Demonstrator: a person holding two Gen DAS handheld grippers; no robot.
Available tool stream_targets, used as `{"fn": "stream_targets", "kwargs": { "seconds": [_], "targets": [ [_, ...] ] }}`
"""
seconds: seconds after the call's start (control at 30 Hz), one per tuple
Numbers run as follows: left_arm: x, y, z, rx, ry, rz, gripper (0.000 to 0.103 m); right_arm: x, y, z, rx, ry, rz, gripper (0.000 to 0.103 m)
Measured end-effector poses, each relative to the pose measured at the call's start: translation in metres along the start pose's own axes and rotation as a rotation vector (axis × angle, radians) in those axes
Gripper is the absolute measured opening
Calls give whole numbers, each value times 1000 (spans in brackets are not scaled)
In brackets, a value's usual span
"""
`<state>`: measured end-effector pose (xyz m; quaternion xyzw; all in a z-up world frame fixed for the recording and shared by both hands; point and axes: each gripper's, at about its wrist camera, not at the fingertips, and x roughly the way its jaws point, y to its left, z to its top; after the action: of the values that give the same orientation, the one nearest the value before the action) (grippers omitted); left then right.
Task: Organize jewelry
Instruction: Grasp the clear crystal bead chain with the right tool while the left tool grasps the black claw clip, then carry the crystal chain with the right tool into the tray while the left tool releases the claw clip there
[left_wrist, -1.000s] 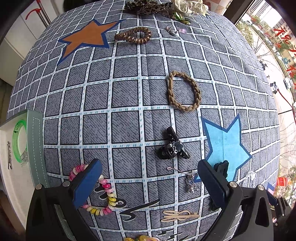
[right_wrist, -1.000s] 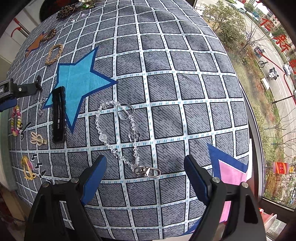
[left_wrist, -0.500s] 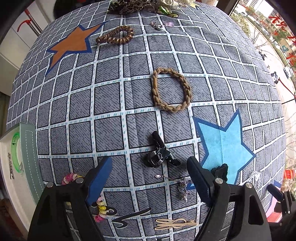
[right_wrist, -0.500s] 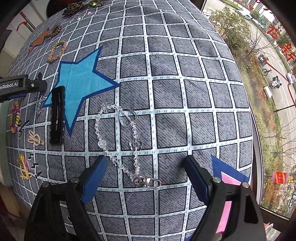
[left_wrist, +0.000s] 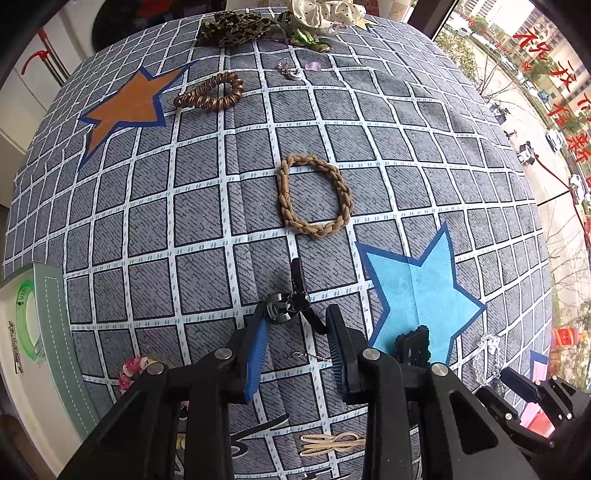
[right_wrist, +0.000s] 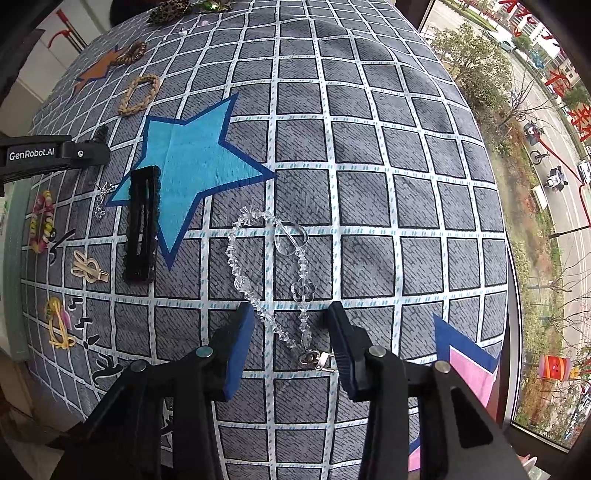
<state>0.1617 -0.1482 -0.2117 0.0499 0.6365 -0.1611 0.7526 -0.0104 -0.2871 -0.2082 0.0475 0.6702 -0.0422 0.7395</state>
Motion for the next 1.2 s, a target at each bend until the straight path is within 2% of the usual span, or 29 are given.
{"fn": "stream_targets", "kwargs": {
  "seconds": [0.03, 0.07, 0.17, 0.3, 0.57, 0.9, 1.2],
  "targets": [
    [-3, 3, -2, -7, -2, -19, 39, 0, -1, 0, 1, -3, -2, 20],
    [-5, 5, -4, -10, -5, -34, 33, 1, 0, 2, 4, -6, -8, 9],
    [-13, 10, -7, -10, -14, -62, 33, -2, 6, 8, 34, -8, -5, 9],
    [-26, 16, -14, 1, -34, -86, 33, -8, -5, 13, 116, -14, 54, 9],
    [-49, 51, -29, -7, -75, -107, 33, -29, 0, 25, 185, -46, 123, 9],
    [-88, 89, -46, -50, -138, -94, 33, -42, 23, 44, 150, -92, 173, 9],
    [-108, 128, -68, -103, -178, -46, 33, -64, 70, 65, 63, -125, 208, 9]
  ]
}}
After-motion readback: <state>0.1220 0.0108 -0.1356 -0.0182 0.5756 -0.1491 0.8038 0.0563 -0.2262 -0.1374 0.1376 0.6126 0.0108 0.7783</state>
